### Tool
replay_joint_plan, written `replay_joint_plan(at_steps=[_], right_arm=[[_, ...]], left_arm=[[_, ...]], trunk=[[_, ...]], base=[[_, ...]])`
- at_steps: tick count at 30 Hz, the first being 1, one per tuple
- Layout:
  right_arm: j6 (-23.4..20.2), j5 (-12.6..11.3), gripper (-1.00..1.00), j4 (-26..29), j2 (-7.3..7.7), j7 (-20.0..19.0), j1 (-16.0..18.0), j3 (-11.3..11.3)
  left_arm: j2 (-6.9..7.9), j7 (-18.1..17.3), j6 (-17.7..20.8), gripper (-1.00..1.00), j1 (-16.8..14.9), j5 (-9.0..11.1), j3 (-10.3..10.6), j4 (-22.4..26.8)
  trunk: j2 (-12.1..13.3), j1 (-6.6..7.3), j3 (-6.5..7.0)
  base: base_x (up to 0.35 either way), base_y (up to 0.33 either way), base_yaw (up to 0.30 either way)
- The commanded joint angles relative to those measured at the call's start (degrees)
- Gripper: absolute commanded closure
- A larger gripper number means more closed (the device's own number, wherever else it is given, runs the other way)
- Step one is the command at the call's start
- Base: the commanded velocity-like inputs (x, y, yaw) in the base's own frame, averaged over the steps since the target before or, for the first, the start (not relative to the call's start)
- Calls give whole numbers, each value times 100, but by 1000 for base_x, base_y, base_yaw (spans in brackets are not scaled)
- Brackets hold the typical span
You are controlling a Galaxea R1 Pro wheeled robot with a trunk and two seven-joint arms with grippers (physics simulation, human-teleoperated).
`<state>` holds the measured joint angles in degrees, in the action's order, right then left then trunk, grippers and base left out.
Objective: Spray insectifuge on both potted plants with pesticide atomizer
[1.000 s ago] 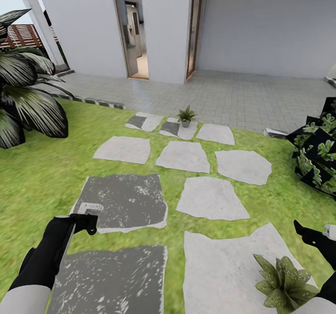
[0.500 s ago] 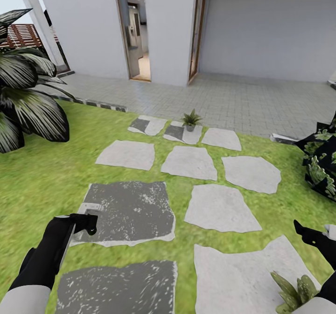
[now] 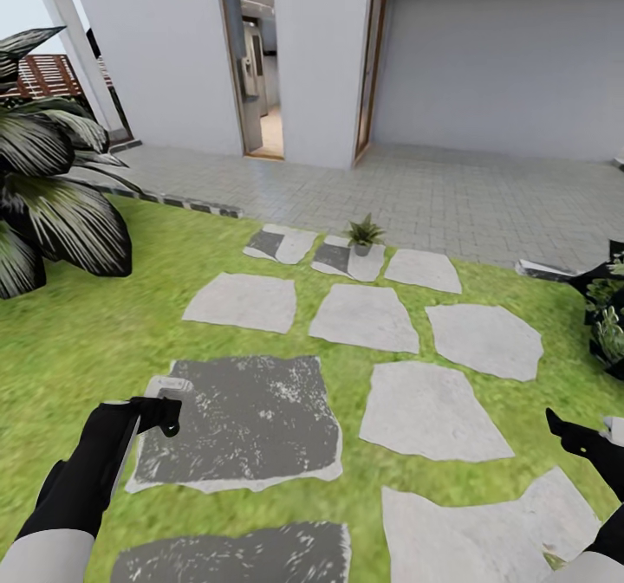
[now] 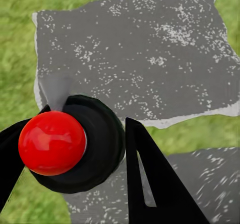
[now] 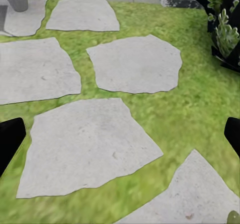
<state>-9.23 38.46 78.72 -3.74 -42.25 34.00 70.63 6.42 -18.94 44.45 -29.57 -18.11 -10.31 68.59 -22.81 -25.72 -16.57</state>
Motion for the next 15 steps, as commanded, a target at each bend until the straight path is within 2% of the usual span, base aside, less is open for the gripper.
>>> replay_joint_plan(at_steps=[1, 5, 11, 15], right_arm=[[-26, 22, -100, 13, -4, -39, 10, 13], [-26, 22, -100, 18, -4, -39, 10, 13], [-30, 22, -100, 20, -4, -40, 10, 12], [-34, 22, -100, 20, -4, -39, 10, 12]], left_arm=[[0, -57, 13, 100, -5, -62, -6, 5], [0, -57, 15, 100, -5, -62, -6, 5], [0, -57, 17, 100, -5, -62, -6, 5], [0, -57, 18, 100, -5, -62, -6, 5]], trunk=[[-11, -7, -3], [-11, -7, 29], [-11, -7, 74], [-11, -7, 81]], base=[[287, 210, 0], [287, 210, -45], [292, 210, -189], [293, 210, -55]])
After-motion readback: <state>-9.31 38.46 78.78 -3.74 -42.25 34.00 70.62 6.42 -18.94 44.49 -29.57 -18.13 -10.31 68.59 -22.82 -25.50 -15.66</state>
